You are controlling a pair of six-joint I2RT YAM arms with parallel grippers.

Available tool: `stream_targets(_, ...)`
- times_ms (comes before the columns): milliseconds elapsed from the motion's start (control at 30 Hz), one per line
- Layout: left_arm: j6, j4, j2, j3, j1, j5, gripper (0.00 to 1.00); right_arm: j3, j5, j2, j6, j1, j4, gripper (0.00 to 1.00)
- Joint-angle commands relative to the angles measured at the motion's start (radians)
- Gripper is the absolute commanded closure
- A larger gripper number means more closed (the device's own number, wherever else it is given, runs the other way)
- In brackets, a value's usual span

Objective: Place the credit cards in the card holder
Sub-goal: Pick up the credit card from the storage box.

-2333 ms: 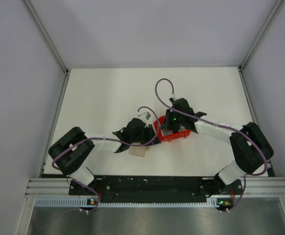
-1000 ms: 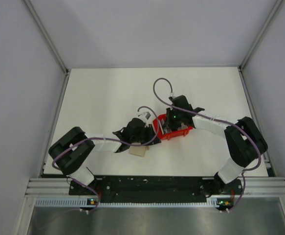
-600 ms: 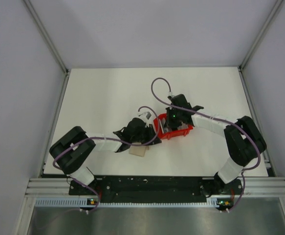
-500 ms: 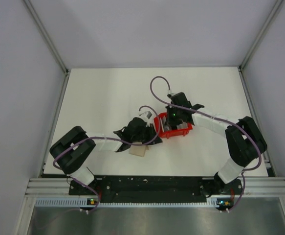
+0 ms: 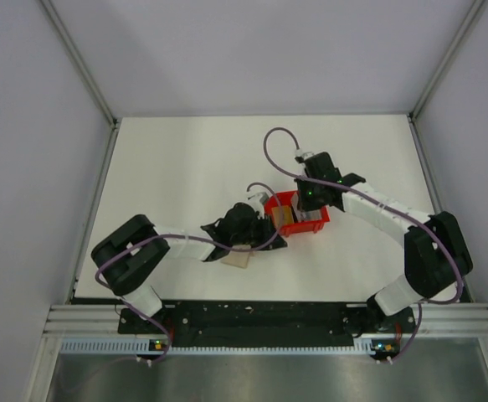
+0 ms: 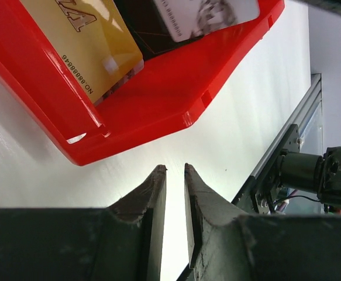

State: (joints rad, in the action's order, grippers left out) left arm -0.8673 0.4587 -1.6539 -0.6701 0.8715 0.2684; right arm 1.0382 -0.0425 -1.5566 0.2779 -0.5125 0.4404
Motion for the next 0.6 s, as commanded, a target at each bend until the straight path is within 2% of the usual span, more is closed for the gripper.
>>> stream_targets(0,0.030,0.028,0.077,0.007,0.001,-0.017,0.75,0.080,0.033,0.108,-0.036,0.008,0.009,1.00)
stream_targets(100,0.057,-0.020,0.150,0.026,0.001,-0.053,0.73,0.089,-0.026,0.142,-0.011,0.005,0.008,1.00)
stream_targets(200,0.089,-0.121,0.265,0.041,0.001,-0.154,0.67,0.083,-0.069,0.151,0.053,-0.007,-0.015,1.00)
stream_targets(400,0.134,-0.446,0.491,0.046,-0.009,-0.504,0.34,0.013,-0.092,0.148,0.205,-0.095,-0.153,1.00)
stream_targets(500,0.139,-0.561,0.583,0.078,-0.043,-0.587,0.17,-0.012,-0.100,0.121,0.269,-0.139,-0.215,1.00)
stream_targets(567,0.134,-0.604,0.638,0.108,-0.080,-0.595,0.12,-0.018,-0.089,0.095,0.293,-0.171,-0.250,1.00)
